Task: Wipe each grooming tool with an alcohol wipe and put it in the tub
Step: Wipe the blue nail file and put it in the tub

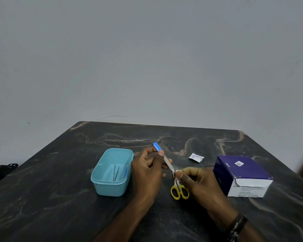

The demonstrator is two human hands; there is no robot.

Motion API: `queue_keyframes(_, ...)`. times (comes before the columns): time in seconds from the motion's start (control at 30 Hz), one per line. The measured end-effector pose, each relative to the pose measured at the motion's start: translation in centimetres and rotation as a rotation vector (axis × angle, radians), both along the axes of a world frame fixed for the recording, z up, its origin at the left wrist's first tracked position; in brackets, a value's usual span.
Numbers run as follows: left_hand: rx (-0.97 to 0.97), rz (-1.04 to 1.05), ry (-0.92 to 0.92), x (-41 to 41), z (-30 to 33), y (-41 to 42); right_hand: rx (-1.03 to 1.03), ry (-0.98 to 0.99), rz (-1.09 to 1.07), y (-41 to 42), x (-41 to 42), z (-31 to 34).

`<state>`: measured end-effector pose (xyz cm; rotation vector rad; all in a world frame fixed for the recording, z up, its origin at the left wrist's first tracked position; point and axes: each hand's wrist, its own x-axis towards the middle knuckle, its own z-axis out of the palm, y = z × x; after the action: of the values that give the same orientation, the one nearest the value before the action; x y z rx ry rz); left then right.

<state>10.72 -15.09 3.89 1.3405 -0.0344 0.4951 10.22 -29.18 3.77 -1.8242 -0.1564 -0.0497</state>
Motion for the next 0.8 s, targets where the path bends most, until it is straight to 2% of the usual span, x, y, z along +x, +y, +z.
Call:
queue_keyframes(0.17, 0.064, -0.09, 0.018, -0.1, -0.7, -0.4, 0.15, -0.086, -0.151, -0.5, 0.3, 0.3)
queue_keyframes(0.3, 0.113, -0.219, 0.067, 0.0, -1.4, -1.1, 0.195, -0.066, -0.195, -0.7, 0.5, 0.2)
queue_keyframes(0.5, 0.163, -0.327, 0.065, -0.1, -1.5, -1.4, 0.25, -0.019, -0.201, -0.7, 0.6, 0.1)
queue_keyframes(0.8, 0.25, -0.353, 0.04, 0.0, -2.1, -1.3, 0.319, 0.023, -0.133, -0.2, -0.1, 0.7)
